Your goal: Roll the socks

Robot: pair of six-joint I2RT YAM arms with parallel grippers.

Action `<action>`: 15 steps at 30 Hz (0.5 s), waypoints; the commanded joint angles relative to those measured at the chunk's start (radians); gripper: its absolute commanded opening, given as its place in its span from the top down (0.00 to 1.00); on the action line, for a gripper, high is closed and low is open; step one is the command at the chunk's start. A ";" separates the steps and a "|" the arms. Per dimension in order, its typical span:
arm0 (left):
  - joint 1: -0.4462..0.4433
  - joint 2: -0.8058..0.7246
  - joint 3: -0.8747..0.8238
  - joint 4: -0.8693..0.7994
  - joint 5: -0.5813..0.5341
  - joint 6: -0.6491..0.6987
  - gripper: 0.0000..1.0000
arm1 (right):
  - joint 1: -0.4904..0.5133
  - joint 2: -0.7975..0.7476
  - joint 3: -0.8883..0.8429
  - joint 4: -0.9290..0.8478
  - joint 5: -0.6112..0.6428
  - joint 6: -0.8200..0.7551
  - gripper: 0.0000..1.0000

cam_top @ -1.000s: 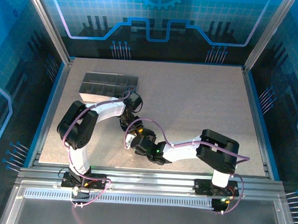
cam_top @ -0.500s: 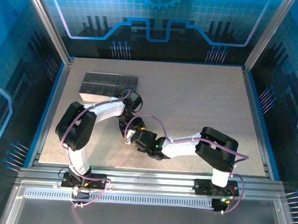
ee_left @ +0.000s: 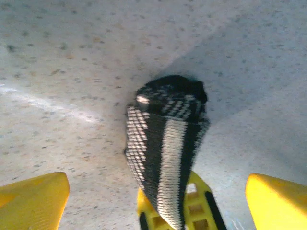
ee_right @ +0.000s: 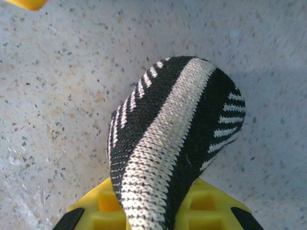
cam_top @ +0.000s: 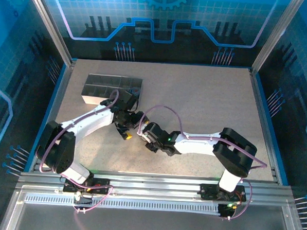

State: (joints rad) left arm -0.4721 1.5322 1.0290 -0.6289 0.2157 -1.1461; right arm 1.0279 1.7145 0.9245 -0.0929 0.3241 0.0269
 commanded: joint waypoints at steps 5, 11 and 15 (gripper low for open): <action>-0.002 -0.015 -0.054 0.064 0.107 -0.098 0.06 | -0.059 -0.039 0.077 -0.103 -0.169 0.167 1.00; -0.003 -0.048 -0.104 0.142 0.133 -0.169 0.14 | -0.079 -0.050 0.124 -0.138 -0.227 0.266 1.00; -0.003 -0.053 -0.090 0.073 0.132 -0.160 0.21 | -0.094 -0.056 0.149 -0.154 -0.232 0.310 1.00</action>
State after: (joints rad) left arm -0.4709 1.5021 0.9558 -0.4389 0.3080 -1.3087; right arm 0.9844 1.7027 1.0214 -0.2447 0.0834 0.2333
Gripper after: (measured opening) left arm 0.800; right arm 0.122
